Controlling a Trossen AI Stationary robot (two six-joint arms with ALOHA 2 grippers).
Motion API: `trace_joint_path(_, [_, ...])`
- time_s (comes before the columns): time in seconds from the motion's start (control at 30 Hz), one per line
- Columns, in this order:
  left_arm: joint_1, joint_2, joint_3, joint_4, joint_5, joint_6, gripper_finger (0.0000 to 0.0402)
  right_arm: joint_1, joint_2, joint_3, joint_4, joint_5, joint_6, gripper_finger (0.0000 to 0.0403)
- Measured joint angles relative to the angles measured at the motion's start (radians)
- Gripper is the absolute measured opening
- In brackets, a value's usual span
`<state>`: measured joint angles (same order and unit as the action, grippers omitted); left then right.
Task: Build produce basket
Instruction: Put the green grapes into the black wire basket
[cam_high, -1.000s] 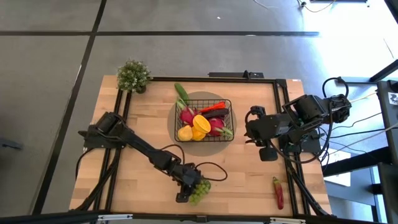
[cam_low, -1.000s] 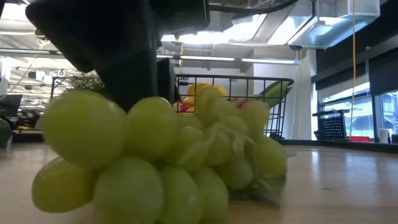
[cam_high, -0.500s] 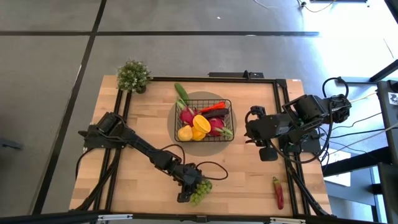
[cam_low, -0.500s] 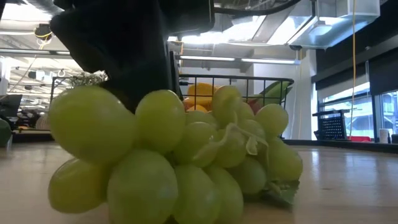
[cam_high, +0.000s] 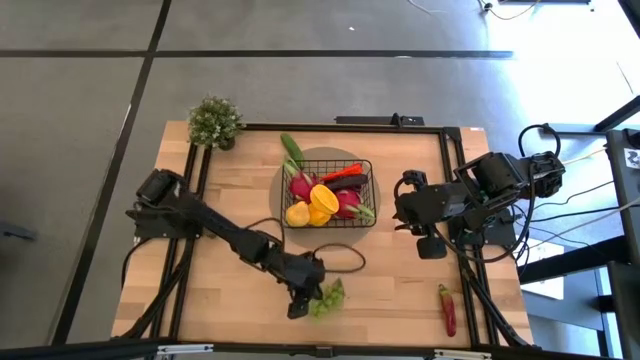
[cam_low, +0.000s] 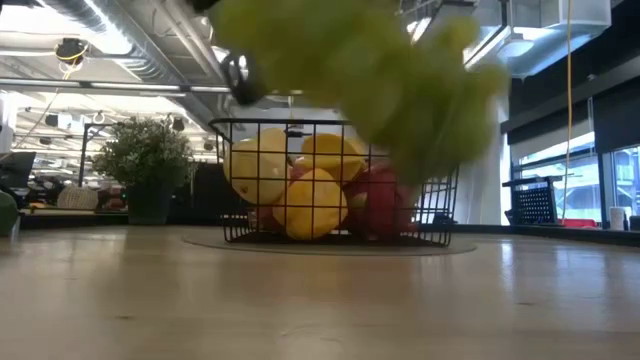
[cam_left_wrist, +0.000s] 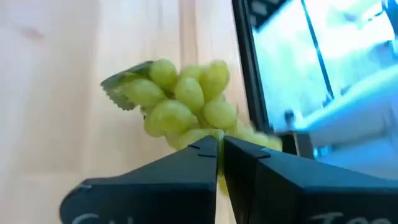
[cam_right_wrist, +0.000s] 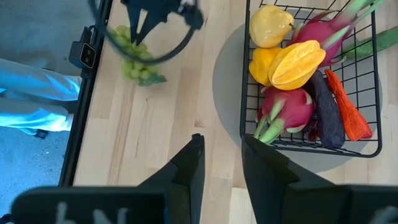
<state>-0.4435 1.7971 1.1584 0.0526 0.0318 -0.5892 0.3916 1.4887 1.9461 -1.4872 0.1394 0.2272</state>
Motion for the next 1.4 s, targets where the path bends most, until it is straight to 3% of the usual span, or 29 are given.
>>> trace_joint_path(0.3, [0.061,-0.215,0.001,-0.087,-0.275,0.119,0.0,0.0,0.0,0.0,0.0,0.0,-0.023,0.0096])
trace_joint_path(0.6, [0.222,-0.347,0.002,-0.236,-0.521,0.272,0.0,0.0,0.0,0.0,0.01,0.0,-0.023,0.0096])
trace_joint_path(0.93, [0.41,-0.344,0.0,-0.503,-0.575,0.175,0.0,0.0,0.001,0.0,0.029,0.046,0.002,0.0096])
trace_joint_path(1.4, [0.428,-0.303,0.002,-0.608,-0.522,0.176,0.0,0.0,0.0,0.0,0.028,0.052,0.003,0.0096])
